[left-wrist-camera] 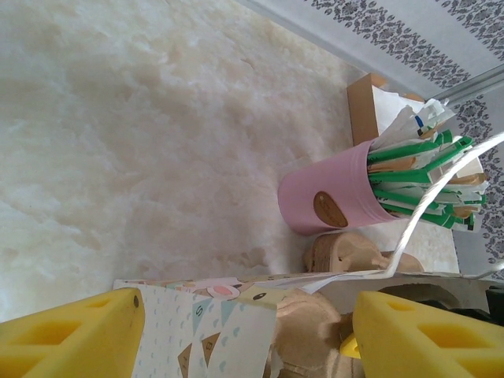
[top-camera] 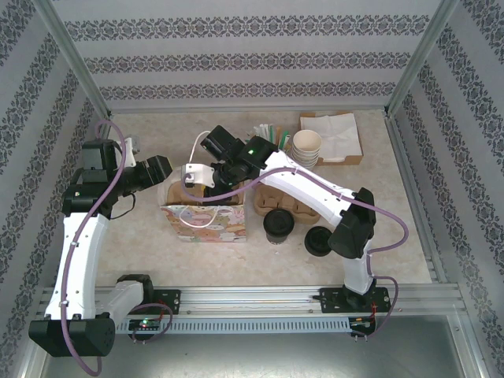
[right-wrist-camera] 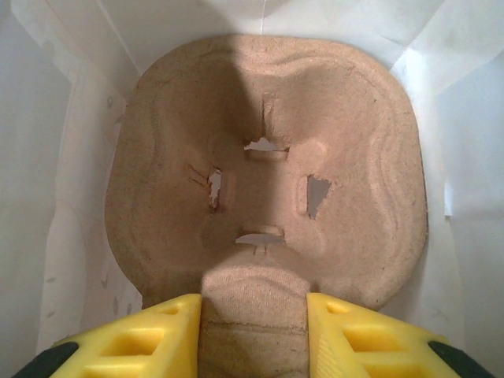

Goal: Pack the takeout coffee

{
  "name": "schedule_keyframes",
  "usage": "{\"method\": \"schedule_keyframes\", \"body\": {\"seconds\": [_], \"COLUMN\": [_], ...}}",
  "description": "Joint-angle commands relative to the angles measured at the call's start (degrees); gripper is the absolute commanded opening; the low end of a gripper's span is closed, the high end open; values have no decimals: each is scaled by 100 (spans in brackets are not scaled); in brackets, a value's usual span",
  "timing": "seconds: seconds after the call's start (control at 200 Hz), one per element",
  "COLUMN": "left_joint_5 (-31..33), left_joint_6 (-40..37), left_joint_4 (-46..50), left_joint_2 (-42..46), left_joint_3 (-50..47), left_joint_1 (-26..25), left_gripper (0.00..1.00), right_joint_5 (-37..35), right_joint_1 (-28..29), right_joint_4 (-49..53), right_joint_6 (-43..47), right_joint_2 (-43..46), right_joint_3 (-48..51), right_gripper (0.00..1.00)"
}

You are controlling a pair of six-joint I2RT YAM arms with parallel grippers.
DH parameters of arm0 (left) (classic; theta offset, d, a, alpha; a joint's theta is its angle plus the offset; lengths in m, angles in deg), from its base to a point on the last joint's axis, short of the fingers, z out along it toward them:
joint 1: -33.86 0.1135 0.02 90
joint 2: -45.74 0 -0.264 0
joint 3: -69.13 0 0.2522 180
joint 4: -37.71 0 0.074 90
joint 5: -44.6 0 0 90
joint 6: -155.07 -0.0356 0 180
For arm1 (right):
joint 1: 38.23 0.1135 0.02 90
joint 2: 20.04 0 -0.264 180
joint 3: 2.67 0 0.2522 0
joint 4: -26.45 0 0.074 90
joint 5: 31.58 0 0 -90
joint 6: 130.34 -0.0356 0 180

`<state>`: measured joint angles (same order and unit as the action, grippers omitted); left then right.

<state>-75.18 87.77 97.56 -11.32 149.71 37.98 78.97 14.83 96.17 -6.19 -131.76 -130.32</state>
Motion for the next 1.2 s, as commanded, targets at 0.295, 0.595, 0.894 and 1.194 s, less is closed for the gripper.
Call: {"method": "schedule_keyframes", "body": {"seconds": [0.295, 0.595, 0.894, 1.194], "left_joint_5": [-28, -164, -274, -68], "left_joint_6": [33, 163, 270, 192], "left_joint_4": [-57, -183, -273, -267], "left_joint_2": [81, 95, 148, 203], "left_joint_3": [-208, -273, -362, -363], "left_joint_1": [-43, -43, -43, -43], "left_gripper": [71, 68, 65, 62], "right_joint_5": [39, -288, -523, -651], "right_joint_1": [82, 108, 200, 266], "right_joint_4": [508, 1110, 1679, 1923], "right_joint_6": [-158, -158, -198, -277], "right_joint_2": [-482, -975, -1446, -1817], "right_joint_3": [-309, -879, -1568, -1869], "right_gripper": [38, 36, 37, 36]}}
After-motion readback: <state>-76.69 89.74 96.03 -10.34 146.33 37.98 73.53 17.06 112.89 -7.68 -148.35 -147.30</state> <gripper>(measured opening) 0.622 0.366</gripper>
